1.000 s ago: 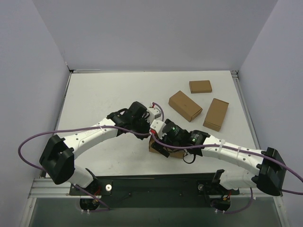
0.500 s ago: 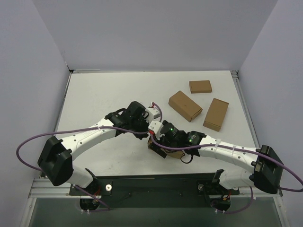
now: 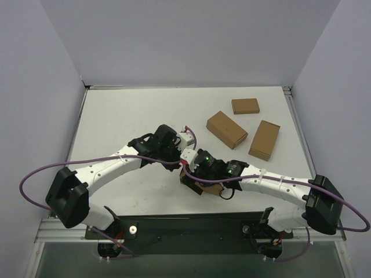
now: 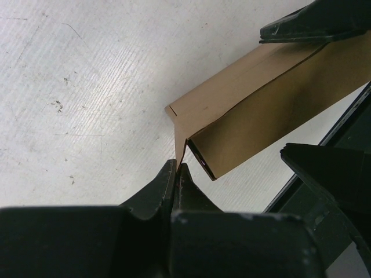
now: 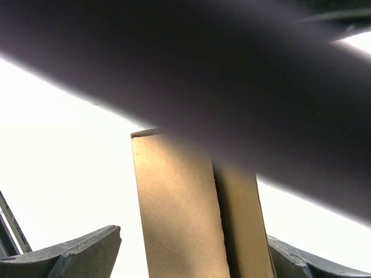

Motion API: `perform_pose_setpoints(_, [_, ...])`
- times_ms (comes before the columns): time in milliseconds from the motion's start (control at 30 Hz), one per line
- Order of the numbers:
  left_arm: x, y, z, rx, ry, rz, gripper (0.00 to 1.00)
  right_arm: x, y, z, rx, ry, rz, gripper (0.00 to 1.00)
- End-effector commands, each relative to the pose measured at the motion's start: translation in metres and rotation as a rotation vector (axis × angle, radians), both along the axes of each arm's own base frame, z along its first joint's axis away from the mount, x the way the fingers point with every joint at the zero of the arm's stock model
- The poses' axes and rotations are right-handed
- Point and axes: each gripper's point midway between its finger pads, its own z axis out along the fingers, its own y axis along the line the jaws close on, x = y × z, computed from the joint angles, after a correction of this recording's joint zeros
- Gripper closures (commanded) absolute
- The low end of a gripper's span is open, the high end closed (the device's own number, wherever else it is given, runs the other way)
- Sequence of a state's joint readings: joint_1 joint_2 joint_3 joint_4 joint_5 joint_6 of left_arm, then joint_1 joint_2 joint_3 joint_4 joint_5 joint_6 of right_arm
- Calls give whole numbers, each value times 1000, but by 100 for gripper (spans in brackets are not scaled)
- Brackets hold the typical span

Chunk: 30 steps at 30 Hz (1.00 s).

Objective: Fold the paper box

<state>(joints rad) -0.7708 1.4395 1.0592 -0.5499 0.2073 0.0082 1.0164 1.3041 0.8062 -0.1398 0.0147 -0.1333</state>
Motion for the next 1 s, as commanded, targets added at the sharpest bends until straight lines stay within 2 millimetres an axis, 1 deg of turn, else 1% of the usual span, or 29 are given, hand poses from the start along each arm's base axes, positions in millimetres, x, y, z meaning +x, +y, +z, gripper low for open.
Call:
perform_pose_setpoints(0, [11,-17,47,-158,-121,-37,100,-18,-42,-35,-194,112,-50,4])
perform_pose_setpoints(100, [8,-17,45,-159,-120,-53,100,-17,-46,-41,-224,114,-60,6])
perform_pose_setpoints(200, [8,-17,45,-158,-119,-53,100,-17,-47,-43,-234,117,-65,14])
perform_pose_setpoints(300, [8,-18,48,-172,-123,-45,100,-14,-46,-39,-224,101,-72,27])
perform_pose_setpoints(333, [9,-18,49,-176,-123,-38,100,-14,-47,-37,-223,96,-76,35])
perform_pose_setpoints(400, [9,-20,52,-189,-127,-34,100,-12,-47,-34,-217,80,-79,40])
perform_pose_setpoints(433, [10,-20,54,-195,-131,-32,100,-12,-47,-33,-211,78,-81,46])
perform_pose_setpoints(500, [11,-20,57,-204,-142,-31,100,-12,-48,-34,-216,73,-81,48])
perform_pose_setpoints(533, [12,-19,59,-209,-148,-28,96,-11,-49,-34,-217,72,-84,50])
perform_pose_setpoints(567, [12,-19,61,-222,-138,-6,89,-11,-49,-33,-217,71,-85,50])
perform_pose_setpoints(600, [13,-17,62,-223,-141,0,78,-11,-49,-34,-219,71,-84,50])
perform_pose_setpoints(667, [15,-14,65,-226,-156,10,70,-11,-49,-33,-217,69,-84,51])
perform_pose_setpoints(733, [16,-13,67,-232,-166,15,57,-11,-48,-33,-214,72,-82,51])
perform_pose_setpoints(833, [19,-14,72,-243,-181,18,51,-12,-48,-34,-213,76,-77,51])
perform_pose_setpoints(967, [24,-13,73,-238,-189,29,51,-11,-47,-32,-210,72,-77,51])
